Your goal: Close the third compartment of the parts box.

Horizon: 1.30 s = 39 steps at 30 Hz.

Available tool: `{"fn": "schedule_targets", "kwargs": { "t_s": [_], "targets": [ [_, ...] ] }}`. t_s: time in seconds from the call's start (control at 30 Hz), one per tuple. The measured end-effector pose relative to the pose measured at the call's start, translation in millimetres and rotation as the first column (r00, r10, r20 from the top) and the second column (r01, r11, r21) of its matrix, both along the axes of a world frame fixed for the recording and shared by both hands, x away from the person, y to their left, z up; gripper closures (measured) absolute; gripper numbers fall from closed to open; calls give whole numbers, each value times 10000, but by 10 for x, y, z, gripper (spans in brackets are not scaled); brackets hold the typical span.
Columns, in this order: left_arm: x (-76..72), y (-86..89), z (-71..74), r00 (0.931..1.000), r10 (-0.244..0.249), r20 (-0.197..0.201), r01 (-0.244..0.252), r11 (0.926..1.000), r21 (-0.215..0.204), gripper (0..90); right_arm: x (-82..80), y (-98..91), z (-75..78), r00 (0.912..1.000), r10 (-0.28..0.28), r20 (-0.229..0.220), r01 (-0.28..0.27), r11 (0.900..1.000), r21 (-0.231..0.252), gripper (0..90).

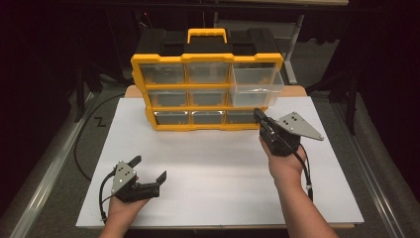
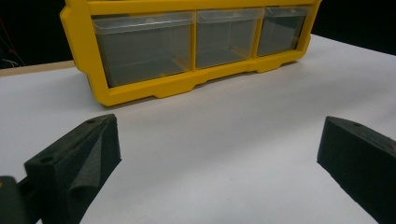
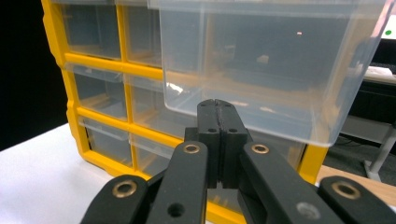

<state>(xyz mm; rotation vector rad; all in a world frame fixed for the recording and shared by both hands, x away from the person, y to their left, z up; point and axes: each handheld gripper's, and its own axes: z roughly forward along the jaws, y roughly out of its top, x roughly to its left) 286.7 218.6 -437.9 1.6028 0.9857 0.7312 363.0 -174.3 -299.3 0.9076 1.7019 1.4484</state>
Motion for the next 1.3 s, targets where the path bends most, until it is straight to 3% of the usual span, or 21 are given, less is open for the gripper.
{"fn": "schedule_targets", "kwargs": {
  "t_s": [0.37, 0.9, 1.3],
  "targets": [
    [3, 6, 1, 10000, -36, -4, 36, 10000, -51, 4, 82, 11, 217, 9995, -246, 204, 242, 9995, 190, 900],
    [2, 28, 7, 10000, -48, 52, 49, 9999, -128, 4, 190, 59, 398, 9983, -462, 345, 455, 9988, 200, 900],
    [-1, 33, 11, 10000, -16, 85, 18, 9999, -138, 4, 220, 83, 414, 9982, -495, 352, 489, 9987, 165, 900]
  ]
}}
